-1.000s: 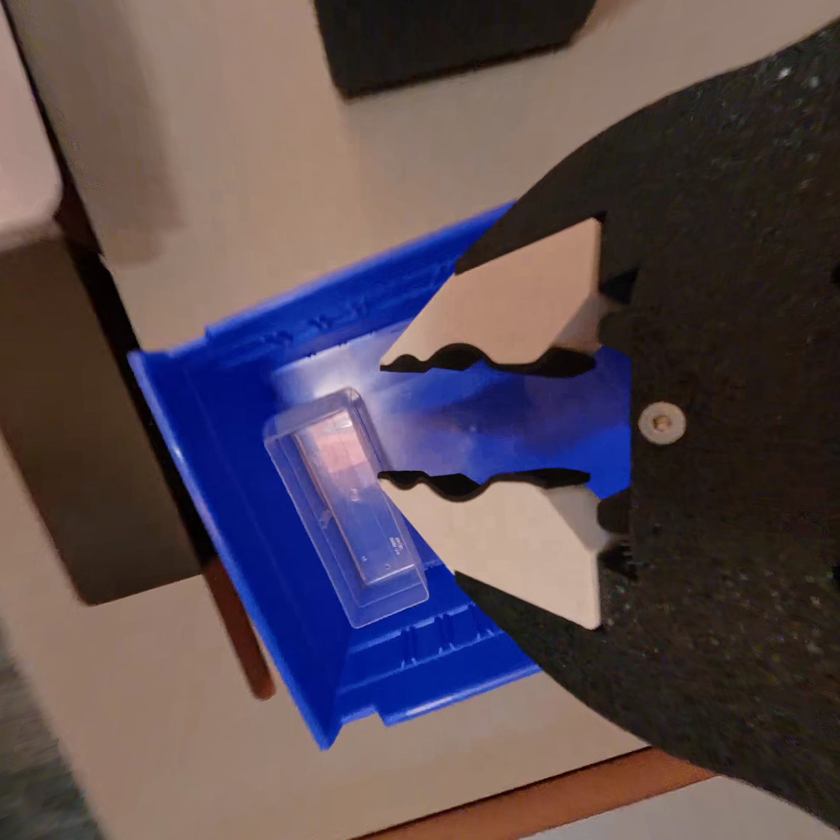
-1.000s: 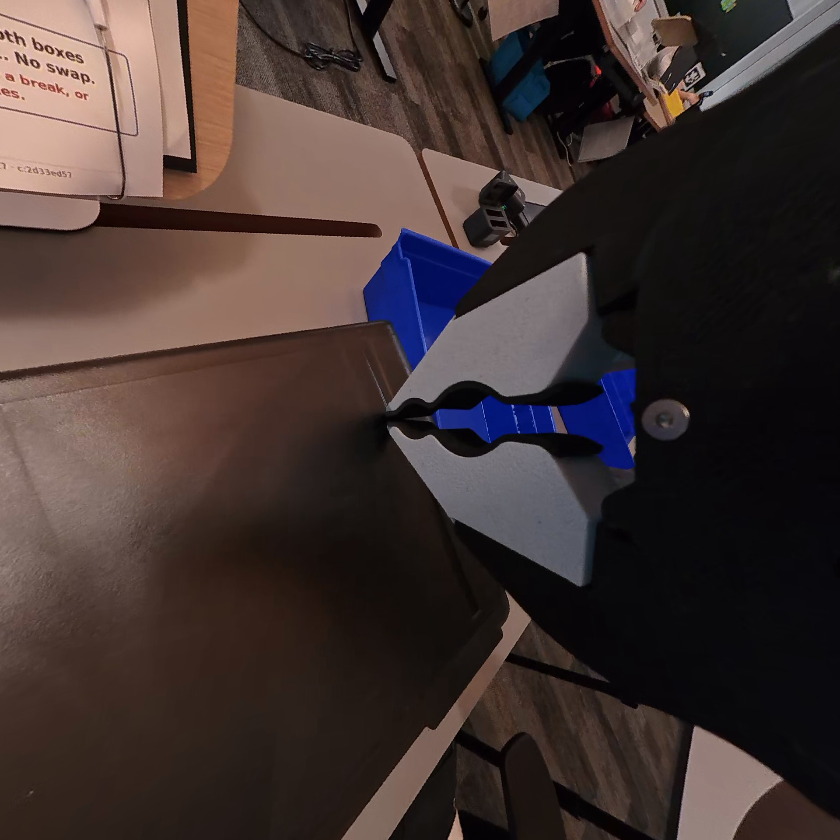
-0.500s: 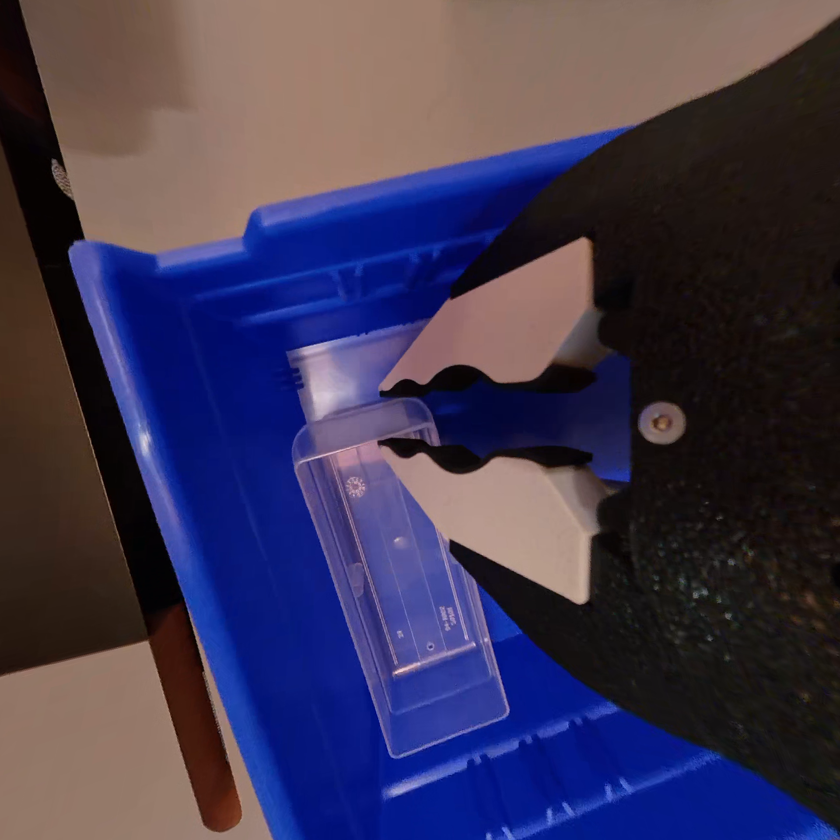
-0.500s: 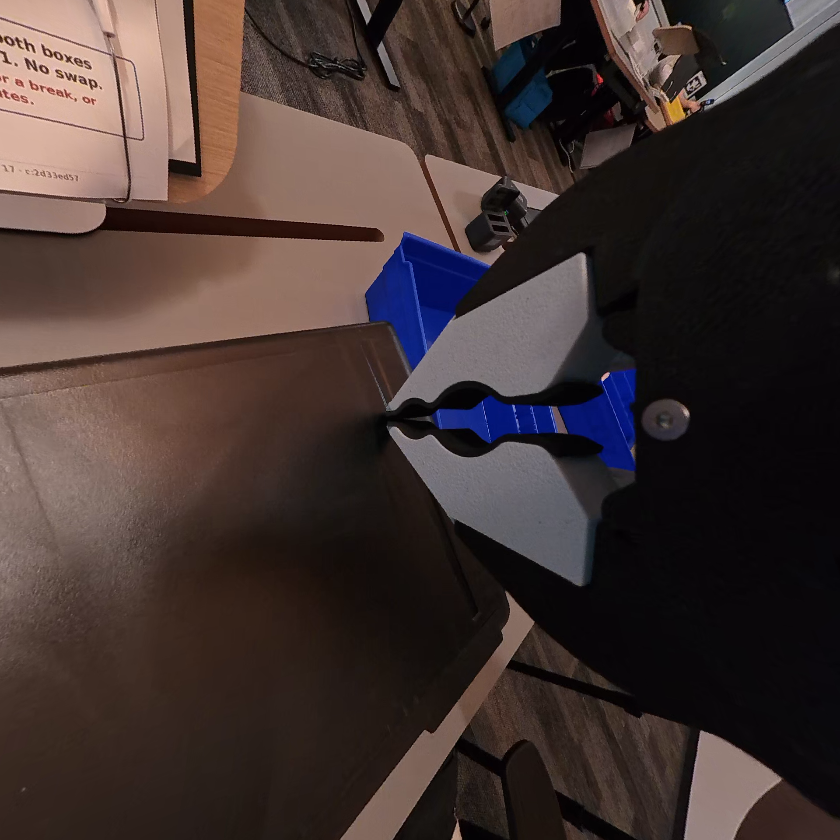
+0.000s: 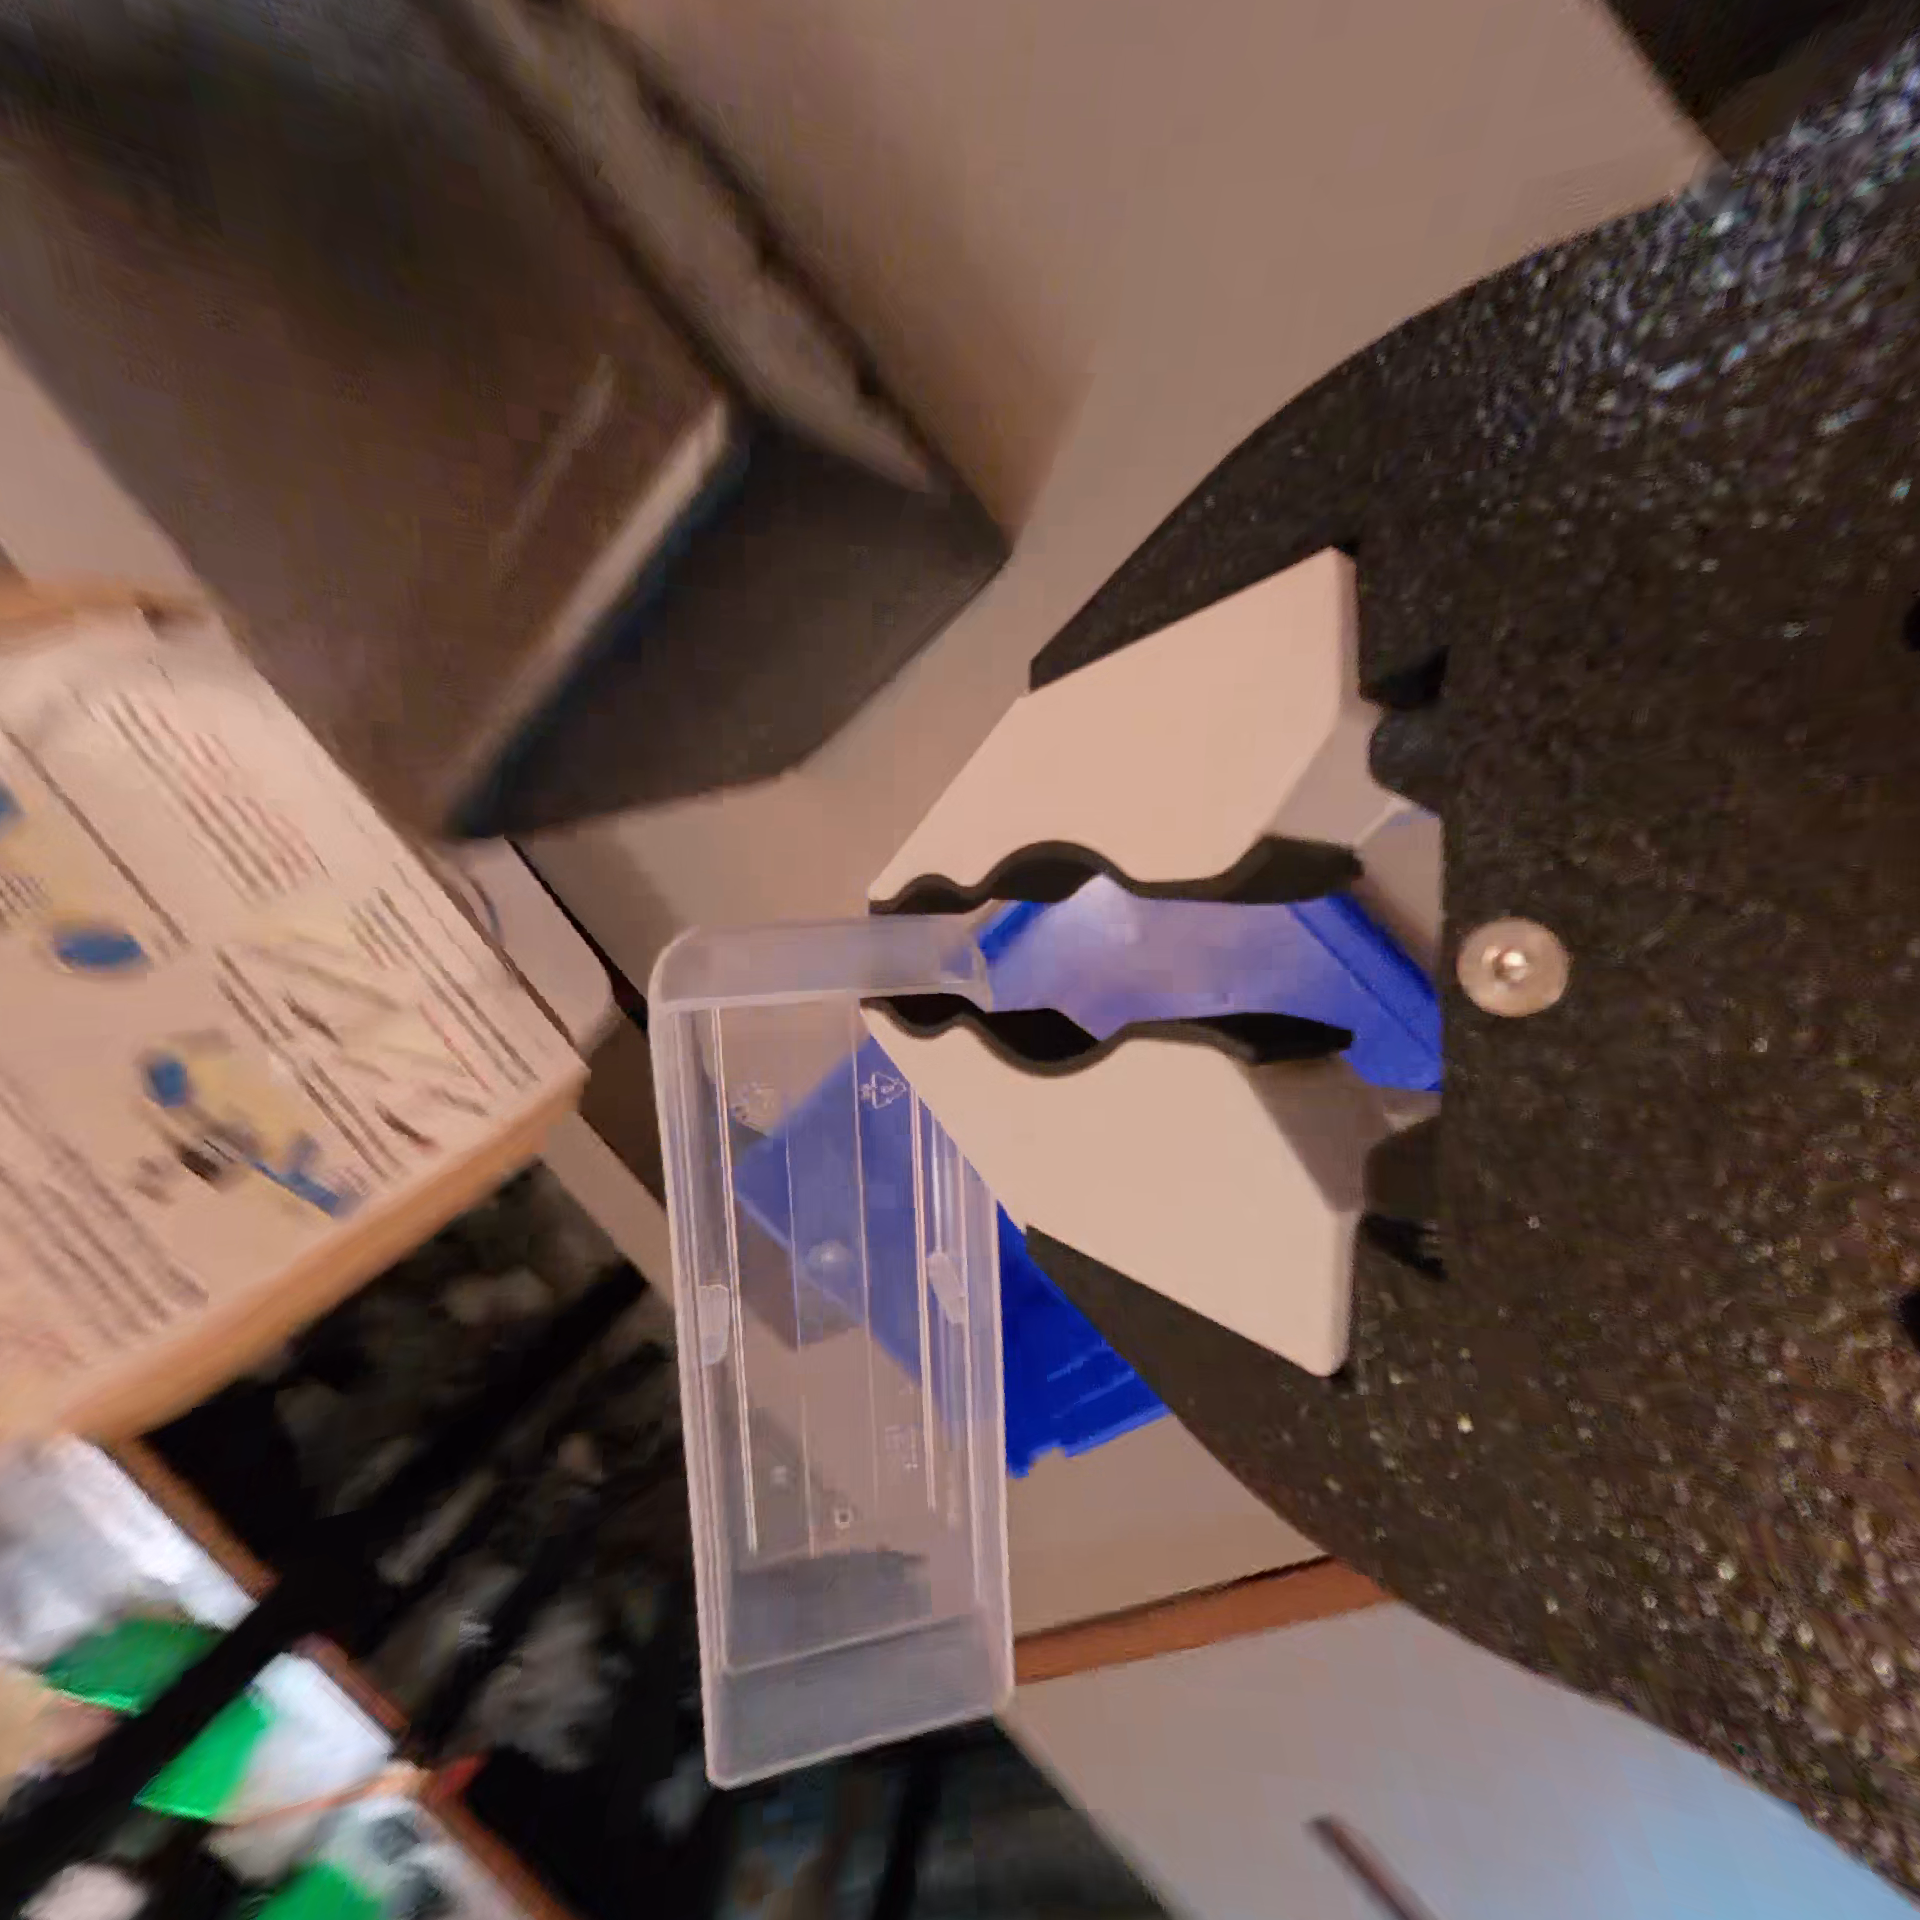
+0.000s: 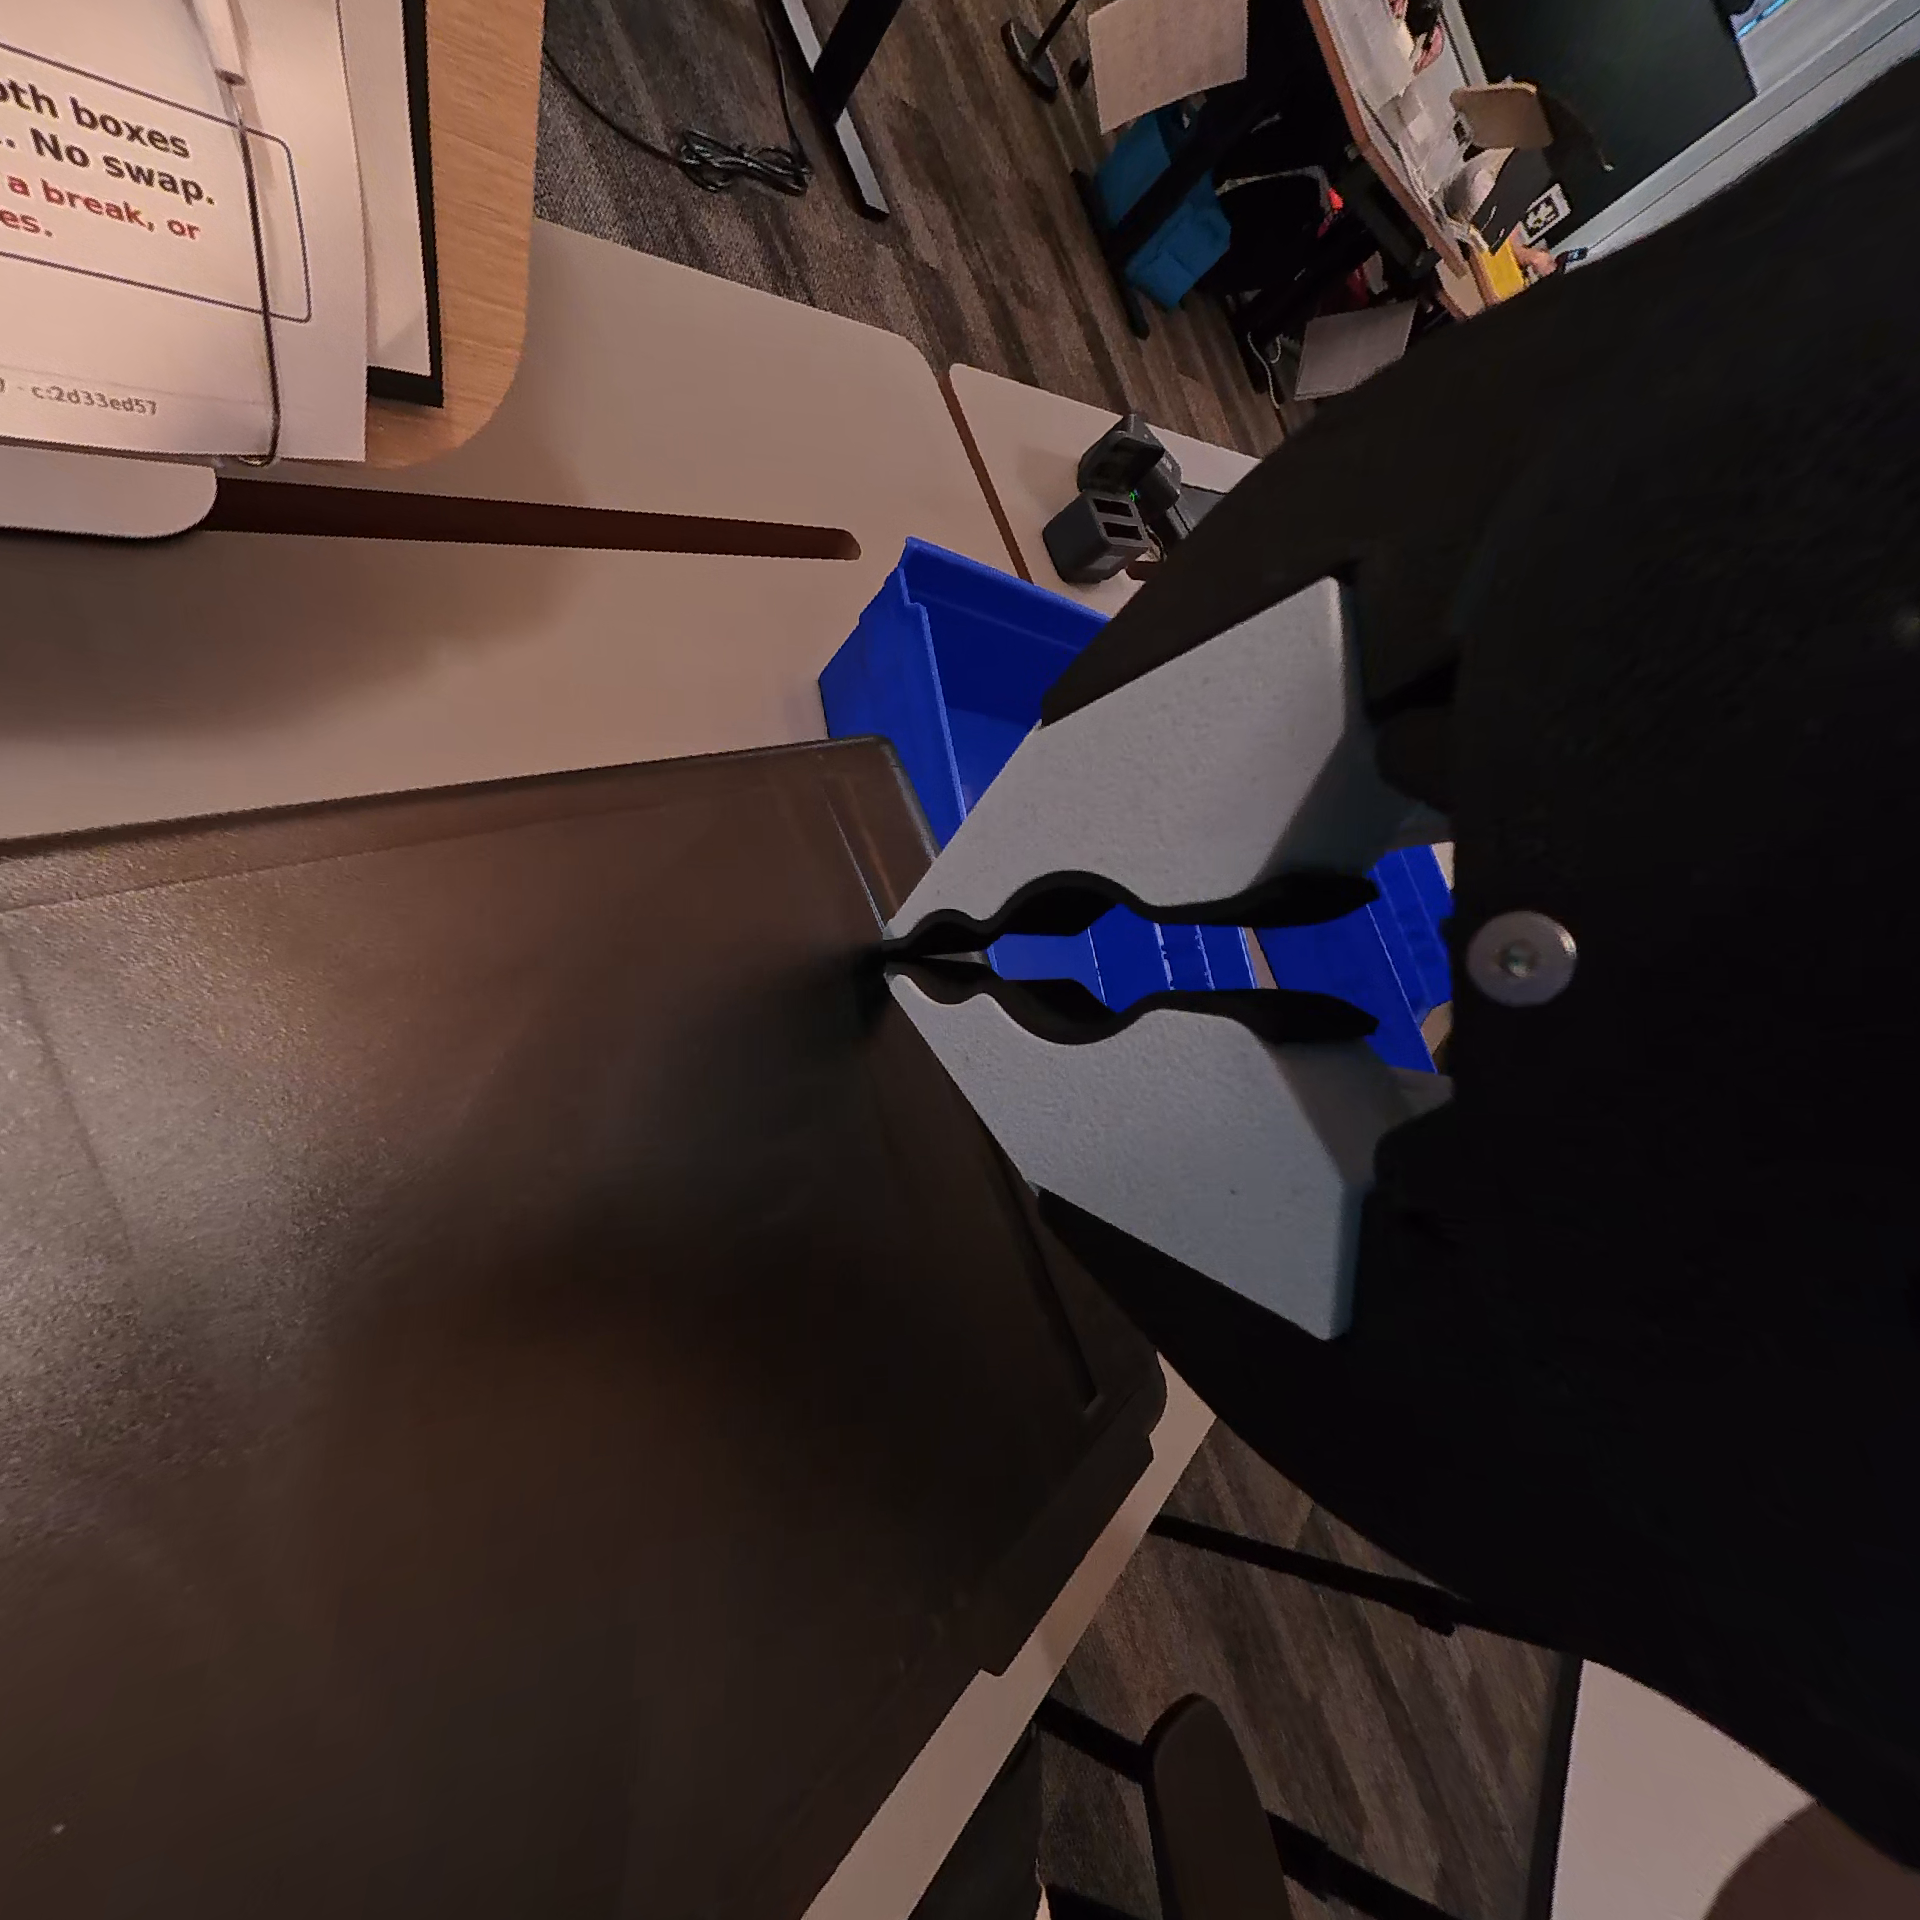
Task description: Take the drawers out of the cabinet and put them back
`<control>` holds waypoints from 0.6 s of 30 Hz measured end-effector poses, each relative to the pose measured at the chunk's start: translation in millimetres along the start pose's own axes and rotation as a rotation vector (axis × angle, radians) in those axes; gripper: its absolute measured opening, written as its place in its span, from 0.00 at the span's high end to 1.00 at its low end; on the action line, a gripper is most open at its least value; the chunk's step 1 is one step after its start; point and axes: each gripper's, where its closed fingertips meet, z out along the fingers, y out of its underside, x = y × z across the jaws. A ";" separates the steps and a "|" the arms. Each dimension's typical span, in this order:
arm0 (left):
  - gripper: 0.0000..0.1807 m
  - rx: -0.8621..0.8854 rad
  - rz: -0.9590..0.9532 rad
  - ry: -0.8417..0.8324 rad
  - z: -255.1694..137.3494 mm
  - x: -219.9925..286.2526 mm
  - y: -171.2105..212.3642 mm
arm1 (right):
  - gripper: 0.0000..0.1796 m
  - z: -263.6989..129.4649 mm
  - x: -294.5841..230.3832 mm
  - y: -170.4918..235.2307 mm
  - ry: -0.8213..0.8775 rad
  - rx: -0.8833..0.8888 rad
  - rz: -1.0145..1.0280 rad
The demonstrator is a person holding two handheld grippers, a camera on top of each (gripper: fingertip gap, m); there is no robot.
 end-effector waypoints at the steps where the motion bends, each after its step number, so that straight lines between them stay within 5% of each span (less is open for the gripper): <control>1: 0.94 0.027 0.074 0.040 -20.3 22.7 -10.3 | 1.00 0.0 0.0 0.0 0.000 0.000 -0.001; 9: 0.94 -0.032 0.601 0.774 -124.1 231.1 -10.1 | 1.00 0.0 0.1 -0.1 0.013 0.005 0.000; 18: 0.94 -0.340 0.773 1.141 -84.1 319.8 23.7 | 1.00 0.0 -0.1 0.1 -0.027 -0.001 0.009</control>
